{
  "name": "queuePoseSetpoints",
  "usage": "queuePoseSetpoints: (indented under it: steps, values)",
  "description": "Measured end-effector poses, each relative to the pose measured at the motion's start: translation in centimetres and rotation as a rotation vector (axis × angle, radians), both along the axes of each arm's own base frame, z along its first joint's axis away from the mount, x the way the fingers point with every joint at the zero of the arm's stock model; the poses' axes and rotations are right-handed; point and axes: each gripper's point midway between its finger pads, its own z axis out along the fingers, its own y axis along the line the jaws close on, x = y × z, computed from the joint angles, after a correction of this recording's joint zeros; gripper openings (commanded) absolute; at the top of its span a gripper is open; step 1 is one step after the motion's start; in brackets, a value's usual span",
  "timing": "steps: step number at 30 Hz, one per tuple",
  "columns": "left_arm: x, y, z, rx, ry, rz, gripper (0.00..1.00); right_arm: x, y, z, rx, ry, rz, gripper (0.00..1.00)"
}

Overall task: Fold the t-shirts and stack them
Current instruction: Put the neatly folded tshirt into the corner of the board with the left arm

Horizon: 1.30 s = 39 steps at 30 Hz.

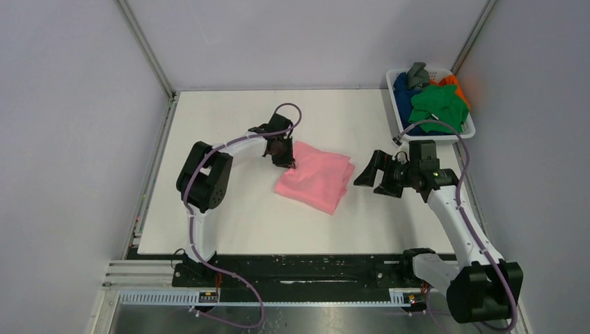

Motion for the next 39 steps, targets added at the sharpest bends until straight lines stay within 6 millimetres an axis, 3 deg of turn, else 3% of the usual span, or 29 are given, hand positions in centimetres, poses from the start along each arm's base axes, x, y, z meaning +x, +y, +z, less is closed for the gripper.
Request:
queuePoseSetpoints:
  steps: [5, 10, 15, 20, 25, 33, 37, 39]
  values:
    - [-1.0, -1.9, -0.1, 0.009, -0.014, -0.036, 0.00, -1.4, -1.2, 1.0, -0.070, -0.061, -0.012, 1.00]
    - [-0.4, -0.9, 0.0, 0.092, -0.059, 0.018, 0.00, -1.7, -3.1, 0.9, -0.171, -0.092, -0.071, 0.99]
    - [0.5, 3.5, 0.2, 0.268, -0.099, 0.121, 0.00, -1.4, -5.4, 0.4, -0.282, -0.123, -0.158, 0.99]
    - [1.8, 9.5, 0.4, 0.402, -0.093, 0.249, 0.00, -1.1, -7.6, 0.5, -0.373, -0.170, -0.254, 0.99]
    - [3.7, 14.8, 1.7, 0.514, -0.091, 0.359, 0.00, -0.6, -9.5, -1.0, -0.445, -0.182, -0.347, 1.00]
    - [6.8, 19.4, 1.8, 0.597, -0.074, 0.454, 0.00, 1.3, -10.8, -2.2, -0.491, -0.189, -0.436, 0.99]
    - [7.7, 22.4, 1.6, 0.604, -0.038, 0.510, 0.00, 2.4, -11.1, -2.2, -0.492, -0.214, -0.476, 0.99]
    - [8.3, 24.9, 1.9, 0.603, -0.029, 0.560, 0.00, 2.9, -11.1, -2.4, -0.486, -0.220, -0.486, 0.99]
